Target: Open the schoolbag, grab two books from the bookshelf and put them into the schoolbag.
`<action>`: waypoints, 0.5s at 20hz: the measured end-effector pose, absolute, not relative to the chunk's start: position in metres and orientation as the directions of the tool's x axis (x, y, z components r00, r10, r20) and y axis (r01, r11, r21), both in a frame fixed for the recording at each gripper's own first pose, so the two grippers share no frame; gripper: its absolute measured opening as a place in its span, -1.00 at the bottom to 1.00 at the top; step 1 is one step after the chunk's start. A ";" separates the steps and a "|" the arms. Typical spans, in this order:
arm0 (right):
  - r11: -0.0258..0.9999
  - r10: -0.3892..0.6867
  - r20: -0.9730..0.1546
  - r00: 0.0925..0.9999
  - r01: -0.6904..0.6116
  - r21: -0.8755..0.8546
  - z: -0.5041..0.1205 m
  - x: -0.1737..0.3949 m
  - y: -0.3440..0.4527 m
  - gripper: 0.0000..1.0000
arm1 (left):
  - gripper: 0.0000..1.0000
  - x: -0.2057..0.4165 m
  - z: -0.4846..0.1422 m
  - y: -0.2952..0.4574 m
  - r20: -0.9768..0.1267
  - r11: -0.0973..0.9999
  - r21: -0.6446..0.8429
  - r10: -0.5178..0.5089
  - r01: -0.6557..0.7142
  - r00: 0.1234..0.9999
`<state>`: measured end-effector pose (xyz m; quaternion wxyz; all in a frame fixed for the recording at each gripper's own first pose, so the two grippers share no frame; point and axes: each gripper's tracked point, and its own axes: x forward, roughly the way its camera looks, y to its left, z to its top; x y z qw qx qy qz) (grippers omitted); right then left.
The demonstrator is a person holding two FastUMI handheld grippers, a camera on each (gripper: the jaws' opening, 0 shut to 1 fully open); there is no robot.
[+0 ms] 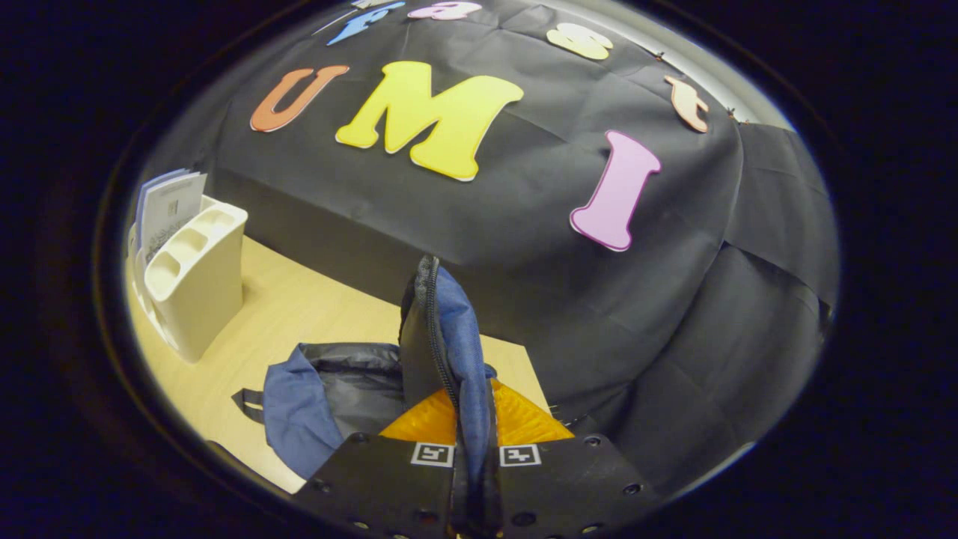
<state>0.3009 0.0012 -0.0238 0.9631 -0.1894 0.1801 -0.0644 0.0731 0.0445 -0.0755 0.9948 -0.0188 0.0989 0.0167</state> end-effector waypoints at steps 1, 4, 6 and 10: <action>0.925 -0.188 -0.326 0.926 0.055 -0.376 -0.021 0.302 -0.004 -0.85 | 1.00 0.078 -0.074 0.045 -0.209 0.999 -0.041 0.027 -0.036 0.978; 0.946 -0.153 -0.346 0.926 0.036 -0.321 -0.016 0.305 -0.013 -0.84 | 1.00 0.096 -0.059 0.049 -0.205 1.000 -0.007 0.023 -0.025 0.978; 0.954 -0.132 -0.358 0.924 0.021 -0.299 -0.016 0.307 -0.019 -0.85 | 1.00 0.109 -0.051 0.055 -0.207 1.000 0.020 0.025 -0.021 0.978; 0.961 -0.096 -0.373 0.923 -0.012 -0.277 -0.016 0.309 -0.025 -0.84 | 1.00 0.137 -0.029 0.057 -0.207 1.000 -0.005 0.004 -0.005 0.978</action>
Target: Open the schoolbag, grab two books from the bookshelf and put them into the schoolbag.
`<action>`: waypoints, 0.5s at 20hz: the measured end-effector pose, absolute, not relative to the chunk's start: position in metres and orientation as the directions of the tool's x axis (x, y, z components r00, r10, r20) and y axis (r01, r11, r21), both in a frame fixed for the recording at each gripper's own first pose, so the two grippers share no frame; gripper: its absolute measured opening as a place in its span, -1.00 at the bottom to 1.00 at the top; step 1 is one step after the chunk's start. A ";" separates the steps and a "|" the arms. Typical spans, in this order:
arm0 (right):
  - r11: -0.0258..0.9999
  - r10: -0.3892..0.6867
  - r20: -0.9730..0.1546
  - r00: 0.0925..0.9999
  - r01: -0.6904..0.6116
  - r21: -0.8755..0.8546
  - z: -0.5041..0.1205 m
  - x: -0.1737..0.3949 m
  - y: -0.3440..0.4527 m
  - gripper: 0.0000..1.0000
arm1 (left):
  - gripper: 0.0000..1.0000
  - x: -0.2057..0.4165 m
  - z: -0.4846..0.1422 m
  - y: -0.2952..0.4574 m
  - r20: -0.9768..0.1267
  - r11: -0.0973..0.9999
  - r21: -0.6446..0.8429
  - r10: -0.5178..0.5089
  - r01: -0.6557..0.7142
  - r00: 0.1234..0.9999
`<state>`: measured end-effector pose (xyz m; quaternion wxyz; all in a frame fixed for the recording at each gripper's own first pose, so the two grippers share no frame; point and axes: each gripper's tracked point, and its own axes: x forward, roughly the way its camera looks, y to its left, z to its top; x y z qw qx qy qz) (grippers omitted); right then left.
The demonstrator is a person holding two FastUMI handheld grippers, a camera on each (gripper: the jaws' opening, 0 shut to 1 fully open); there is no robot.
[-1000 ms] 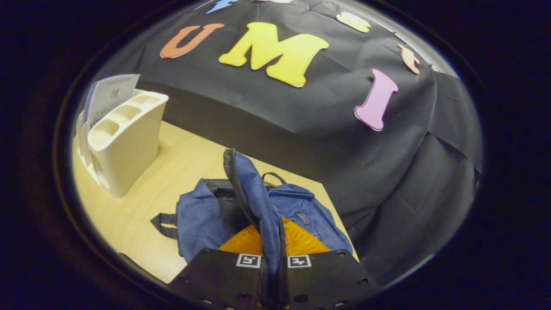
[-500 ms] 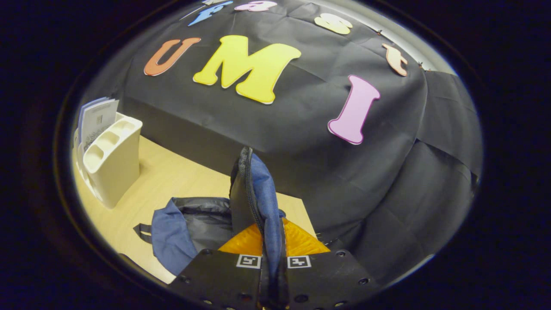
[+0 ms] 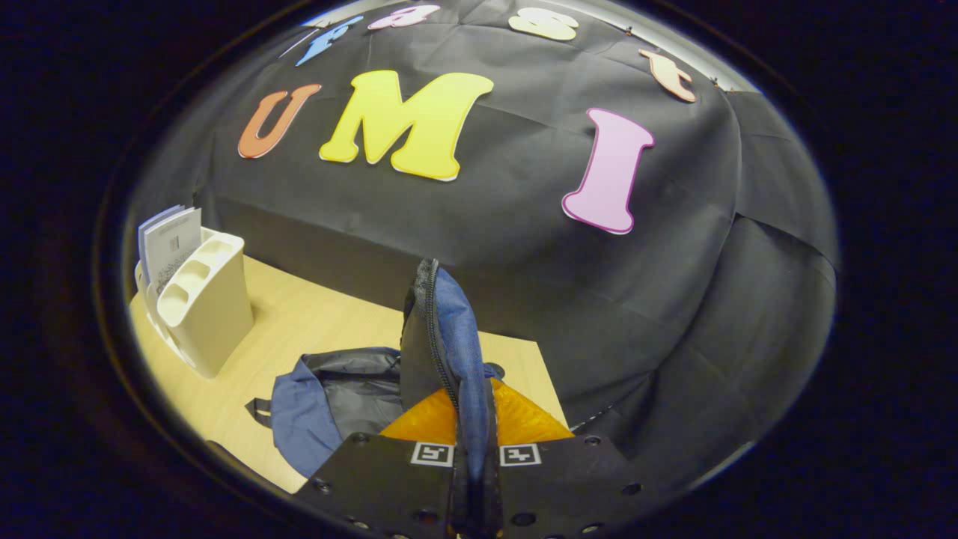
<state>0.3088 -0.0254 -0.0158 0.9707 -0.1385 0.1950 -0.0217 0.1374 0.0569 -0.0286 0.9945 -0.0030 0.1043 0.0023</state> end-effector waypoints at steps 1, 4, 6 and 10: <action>0.960 -0.089 -0.371 0.924 -0.019 -0.278 -0.016 0.308 -0.027 -0.84 | 1.00 0.145 -0.022 0.057 -0.207 1.000 -0.004 0.001 -0.002 0.978; 0.964 -0.070 -0.384 0.921 -0.037 -0.264 -0.017 0.305 -0.030 -0.84 | 1.00 0.175 -0.006 0.063 -0.216 1.000 0.010 0.016 -0.014 0.976; 0.964 -0.057 -0.380 0.923 -0.048 -0.261 -0.016 0.304 -0.033 -0.85 | 1.00 0.195 0.000 0.066 -0.248 1.000 0.020 -0.001 0.006 0.969; 0.965 -0.047 -0.377 0.925 -0.055 -0.256 -0.017 0.303 -0.039 -0.84 | 1.00 0.235 0.026 0.083 -0.263 1.000 0.015 -0.008 0.013 0.965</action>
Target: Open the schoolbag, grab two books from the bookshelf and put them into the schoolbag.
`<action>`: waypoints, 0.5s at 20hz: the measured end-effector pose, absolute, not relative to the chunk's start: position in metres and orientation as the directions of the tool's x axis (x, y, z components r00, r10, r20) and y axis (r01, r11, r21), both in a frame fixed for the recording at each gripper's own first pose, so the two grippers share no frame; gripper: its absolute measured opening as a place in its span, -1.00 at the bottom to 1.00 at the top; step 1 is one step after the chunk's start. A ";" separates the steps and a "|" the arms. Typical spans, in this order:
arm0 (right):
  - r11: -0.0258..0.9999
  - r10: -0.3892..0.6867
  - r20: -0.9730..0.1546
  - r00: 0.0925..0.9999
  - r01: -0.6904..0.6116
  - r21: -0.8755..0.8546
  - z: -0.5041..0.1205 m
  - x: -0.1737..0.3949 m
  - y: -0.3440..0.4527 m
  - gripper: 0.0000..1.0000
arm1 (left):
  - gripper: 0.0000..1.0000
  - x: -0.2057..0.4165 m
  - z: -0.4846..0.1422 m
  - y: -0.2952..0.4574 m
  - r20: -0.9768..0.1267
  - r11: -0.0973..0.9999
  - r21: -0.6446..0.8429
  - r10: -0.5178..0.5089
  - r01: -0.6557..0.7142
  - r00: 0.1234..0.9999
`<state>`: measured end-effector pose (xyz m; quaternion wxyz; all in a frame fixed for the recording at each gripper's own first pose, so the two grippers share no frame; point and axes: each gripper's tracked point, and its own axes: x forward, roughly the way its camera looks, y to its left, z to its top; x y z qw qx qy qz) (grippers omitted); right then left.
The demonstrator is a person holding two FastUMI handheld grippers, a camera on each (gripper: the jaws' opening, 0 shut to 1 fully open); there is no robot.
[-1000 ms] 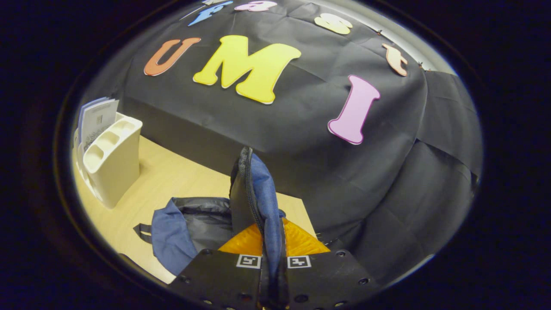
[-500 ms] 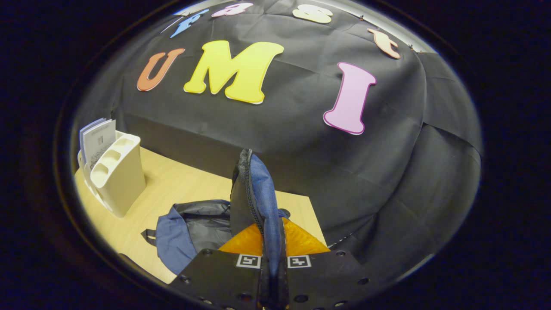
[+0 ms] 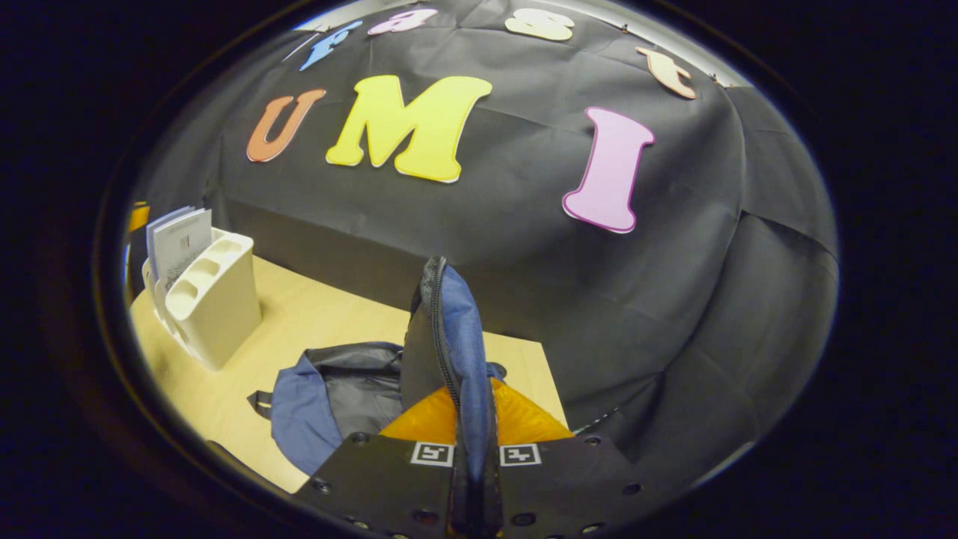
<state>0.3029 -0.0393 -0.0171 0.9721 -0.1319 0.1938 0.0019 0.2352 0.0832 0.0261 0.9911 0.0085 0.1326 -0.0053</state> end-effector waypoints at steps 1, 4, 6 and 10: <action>0.966 -0.041 -0.380 0.924 -0.060 -0.250 -0.018 0.302 -0.039 -0.85 | 1.00 0.245 0.028 0.083 -0.279 1.000 -0.008 -0.027 0.026 0.960; 0.967 -0.030 -0.377 0.926 -0.069 -0.246 -0.018 0.300 -0.043 -0.85 | 0.99 0.275 0.030 0.085 -0.345 0.999 -0.033 -0.047 0.039 0.937; 0.969 -0.022 -0.376 0.926 -0.073 -0.237 -0.017 0.299 -0.045 -0.84 | 0.99 0.294 0.025 0.089 -0.386 0.999 -0.008 -0.037 0.036 0.922; 0.967 -0.011 -0.378 0.926 -0.087 -0.240 -0.020 0.297 -0.045 -0.84 | 0.99 0.316 0.008 0.096 -0.470 0.998 0.048 -0.008 0.035 0.883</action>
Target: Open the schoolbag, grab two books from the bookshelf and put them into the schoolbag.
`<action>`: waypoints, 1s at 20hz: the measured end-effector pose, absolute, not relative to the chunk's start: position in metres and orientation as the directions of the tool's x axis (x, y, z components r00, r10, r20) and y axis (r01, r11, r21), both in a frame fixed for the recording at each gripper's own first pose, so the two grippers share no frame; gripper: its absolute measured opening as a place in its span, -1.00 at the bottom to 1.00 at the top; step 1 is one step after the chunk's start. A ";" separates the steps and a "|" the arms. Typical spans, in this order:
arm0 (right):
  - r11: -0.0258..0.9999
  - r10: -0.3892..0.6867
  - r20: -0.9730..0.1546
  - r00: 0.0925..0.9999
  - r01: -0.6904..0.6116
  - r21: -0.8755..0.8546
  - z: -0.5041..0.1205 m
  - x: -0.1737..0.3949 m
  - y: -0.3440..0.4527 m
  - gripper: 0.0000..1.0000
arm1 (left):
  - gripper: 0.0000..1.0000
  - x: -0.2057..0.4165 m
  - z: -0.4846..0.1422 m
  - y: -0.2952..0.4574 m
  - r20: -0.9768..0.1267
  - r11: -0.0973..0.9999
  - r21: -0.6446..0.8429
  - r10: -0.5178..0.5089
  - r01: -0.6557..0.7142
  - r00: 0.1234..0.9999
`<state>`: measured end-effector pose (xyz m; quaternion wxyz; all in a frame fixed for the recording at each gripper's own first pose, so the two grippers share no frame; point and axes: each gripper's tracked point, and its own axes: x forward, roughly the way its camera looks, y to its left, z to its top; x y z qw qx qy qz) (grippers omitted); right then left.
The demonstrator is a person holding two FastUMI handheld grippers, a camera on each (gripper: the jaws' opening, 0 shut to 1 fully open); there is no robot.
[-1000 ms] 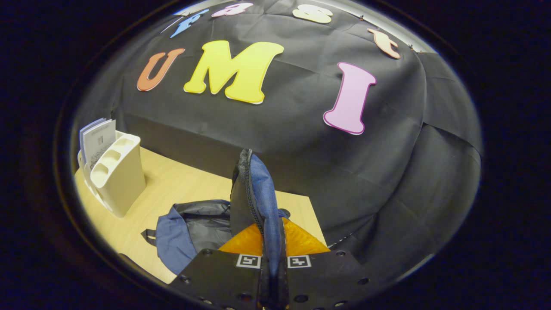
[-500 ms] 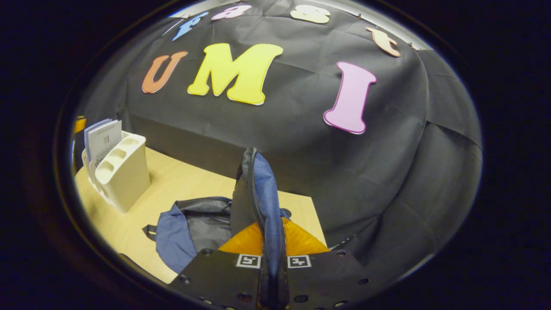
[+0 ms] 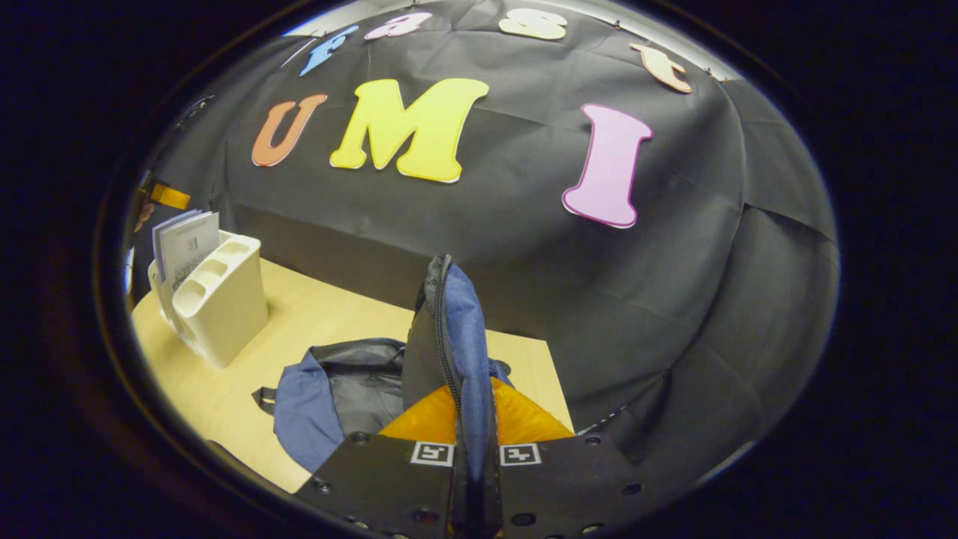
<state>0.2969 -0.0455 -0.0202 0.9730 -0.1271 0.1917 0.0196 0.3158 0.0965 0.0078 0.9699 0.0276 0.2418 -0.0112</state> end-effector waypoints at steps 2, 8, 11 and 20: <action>0.965 -0.005 -0.378 0.926 -0.095 -0.244 -0.021 0.296 -0.045 -0.84 | 0.99 0.326 -0.003 0.095 -0.511 0.998 0.054 -0.012 0.046 0.860; 0.963 0.013 -0.378 0.926 -0.113 -0.243 -0.027 0.294 -0.041 -0.84 | 0.97 0.341 -0.039 0.092 -0.640 0.995 0.073 -0.010 0.074 0.768; 0.964 0.021 -0.382 0.924 -0.120 -0.237 -0.030 0.293 -0.042 -0.84 | 0.71 0.341 -0.058 0.094 -0.718 0.996 0.066 0.010 0.054 0.696; 0.966 0.019 -0.394 0.919 -0.119 -0.231 -0.037 0.288 -0.041 -0.84 | -0.07 0.331 -0.081 0.096 -0.827 0.994 0.071 0.009 0.088 0.562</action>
